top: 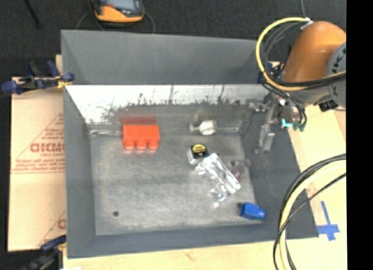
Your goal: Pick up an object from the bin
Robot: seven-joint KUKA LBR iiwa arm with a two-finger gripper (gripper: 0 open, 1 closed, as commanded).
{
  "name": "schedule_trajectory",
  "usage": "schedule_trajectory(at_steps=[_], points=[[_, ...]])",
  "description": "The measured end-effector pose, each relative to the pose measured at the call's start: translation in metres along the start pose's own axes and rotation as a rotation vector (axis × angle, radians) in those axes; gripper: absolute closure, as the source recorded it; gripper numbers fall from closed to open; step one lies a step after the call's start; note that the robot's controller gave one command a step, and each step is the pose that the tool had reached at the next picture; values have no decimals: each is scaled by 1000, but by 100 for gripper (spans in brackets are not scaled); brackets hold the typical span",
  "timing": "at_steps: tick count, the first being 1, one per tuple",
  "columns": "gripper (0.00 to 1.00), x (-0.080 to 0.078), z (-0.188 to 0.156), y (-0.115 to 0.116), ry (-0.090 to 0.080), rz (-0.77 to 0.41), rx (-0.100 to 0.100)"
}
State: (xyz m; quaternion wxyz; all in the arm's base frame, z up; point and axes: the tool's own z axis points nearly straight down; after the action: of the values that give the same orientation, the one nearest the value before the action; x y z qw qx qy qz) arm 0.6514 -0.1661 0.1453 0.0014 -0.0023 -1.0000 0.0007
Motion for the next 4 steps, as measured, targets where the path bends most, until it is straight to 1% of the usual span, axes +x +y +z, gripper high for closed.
schedule_trajectory(at_steps=[1, 2, 3, 4], points=[[0, 41, -100, 5, -16, 42, 1], [0, 87, 36, 24, 0, -179, -1], [0, 65, 76, 20, -9, -205, 2], [100, 65, 74, 20, -11, -208, 4]])
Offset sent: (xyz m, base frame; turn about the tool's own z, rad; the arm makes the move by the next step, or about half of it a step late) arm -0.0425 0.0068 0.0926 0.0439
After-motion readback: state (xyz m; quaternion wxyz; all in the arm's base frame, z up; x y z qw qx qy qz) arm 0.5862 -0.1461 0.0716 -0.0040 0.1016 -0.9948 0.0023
